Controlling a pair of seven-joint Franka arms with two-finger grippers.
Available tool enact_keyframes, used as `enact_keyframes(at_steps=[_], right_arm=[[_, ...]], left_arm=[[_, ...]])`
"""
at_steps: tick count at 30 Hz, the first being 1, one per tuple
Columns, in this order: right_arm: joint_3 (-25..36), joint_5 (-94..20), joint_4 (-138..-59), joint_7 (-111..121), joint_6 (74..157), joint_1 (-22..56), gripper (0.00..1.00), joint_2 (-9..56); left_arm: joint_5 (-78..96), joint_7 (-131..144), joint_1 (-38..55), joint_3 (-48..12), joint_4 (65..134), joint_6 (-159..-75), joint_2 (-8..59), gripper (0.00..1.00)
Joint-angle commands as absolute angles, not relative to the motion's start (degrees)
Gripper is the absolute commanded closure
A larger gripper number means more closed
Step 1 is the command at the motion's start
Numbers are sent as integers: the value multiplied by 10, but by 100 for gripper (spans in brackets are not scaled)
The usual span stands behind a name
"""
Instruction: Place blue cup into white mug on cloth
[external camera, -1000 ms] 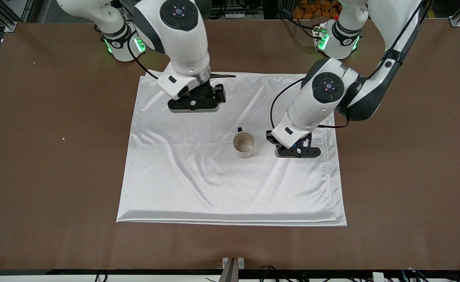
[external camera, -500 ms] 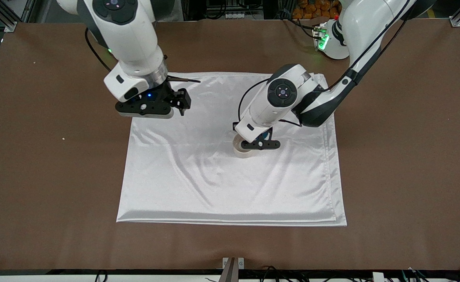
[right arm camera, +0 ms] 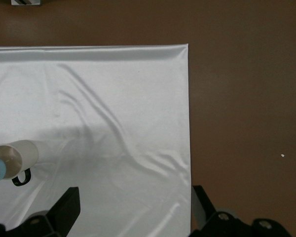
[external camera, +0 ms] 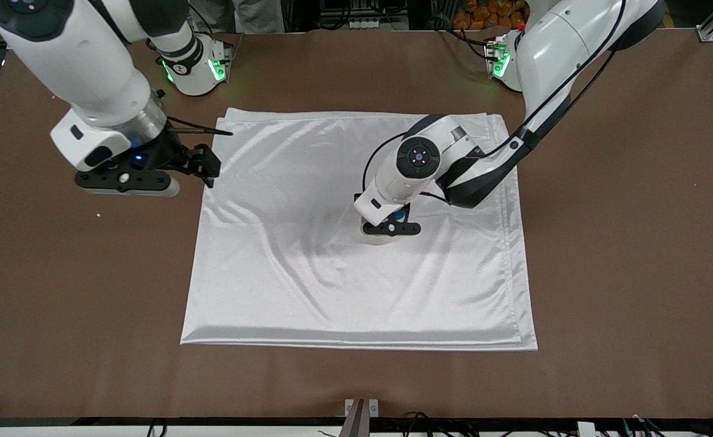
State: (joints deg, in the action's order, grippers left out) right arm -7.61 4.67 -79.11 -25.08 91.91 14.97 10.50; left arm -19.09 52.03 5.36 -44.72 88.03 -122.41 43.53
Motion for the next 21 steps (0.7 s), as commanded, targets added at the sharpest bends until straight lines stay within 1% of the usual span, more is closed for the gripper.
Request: enact_keyframes(at_steps=[1, 6, 11, 16, 18, 21], right_arm=[[-83, 44, -794, -191, 912, 110, 0, 89], [-85, 38, -795, -123, 912, 65, 0, 80], [-85, 19, -798, -106, 911, 26, 0, 76], [-85, 17, -799, -51, 911, -3, 0, 76], [-85, 16, -799, -37, 911, -12, 0, 76], [-86, 14, -808, -34, 914, -24, 0, 75]], left_arm=[[-221, 538, 61, -455, 862, -1237, 461, 100], [-223, 538, 62, -454, 862, -1242, 465, 100], [-223, 538, 61, -454, 862, -1242, 463, 100], [-224, 538, 59, -454, 863, -1237, 454, 87], [-223, 539, 60, -454, 863, -1236, 447, 77], [-224, 543, 59, -454, 864, -1235, 439, 57]])
